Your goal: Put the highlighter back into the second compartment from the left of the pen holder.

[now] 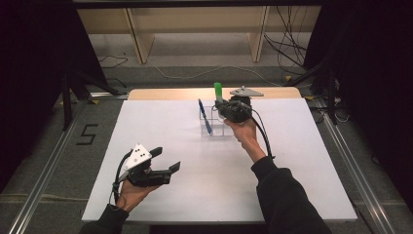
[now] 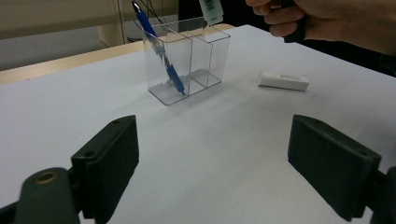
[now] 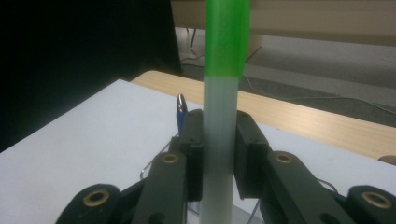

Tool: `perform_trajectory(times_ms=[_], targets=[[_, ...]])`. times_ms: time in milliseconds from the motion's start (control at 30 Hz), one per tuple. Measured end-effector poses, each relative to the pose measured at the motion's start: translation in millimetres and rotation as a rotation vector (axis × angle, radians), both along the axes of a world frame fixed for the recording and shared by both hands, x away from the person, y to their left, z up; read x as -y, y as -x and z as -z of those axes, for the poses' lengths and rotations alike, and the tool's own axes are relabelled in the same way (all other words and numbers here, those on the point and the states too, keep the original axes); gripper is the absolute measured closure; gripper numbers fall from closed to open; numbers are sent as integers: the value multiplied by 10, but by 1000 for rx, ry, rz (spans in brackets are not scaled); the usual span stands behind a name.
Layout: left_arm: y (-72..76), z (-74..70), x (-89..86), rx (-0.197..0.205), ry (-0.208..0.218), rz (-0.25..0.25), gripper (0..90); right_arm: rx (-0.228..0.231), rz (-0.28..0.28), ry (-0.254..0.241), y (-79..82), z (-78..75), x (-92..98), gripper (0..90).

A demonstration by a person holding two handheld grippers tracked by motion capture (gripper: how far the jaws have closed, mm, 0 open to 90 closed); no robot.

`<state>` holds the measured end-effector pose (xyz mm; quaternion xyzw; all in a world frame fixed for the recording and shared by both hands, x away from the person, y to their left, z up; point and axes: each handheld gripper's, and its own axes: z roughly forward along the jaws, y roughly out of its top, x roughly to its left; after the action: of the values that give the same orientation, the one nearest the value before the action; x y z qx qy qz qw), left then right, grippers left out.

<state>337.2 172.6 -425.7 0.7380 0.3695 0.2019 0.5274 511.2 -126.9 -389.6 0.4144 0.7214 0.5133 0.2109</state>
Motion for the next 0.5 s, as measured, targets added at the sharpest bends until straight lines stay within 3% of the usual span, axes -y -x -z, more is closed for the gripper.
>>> perform_trajectory(times_ms=[500], targets=[[4,6,18,13,-15,-4,160,-20,36,19,-140,88,-105,769]])
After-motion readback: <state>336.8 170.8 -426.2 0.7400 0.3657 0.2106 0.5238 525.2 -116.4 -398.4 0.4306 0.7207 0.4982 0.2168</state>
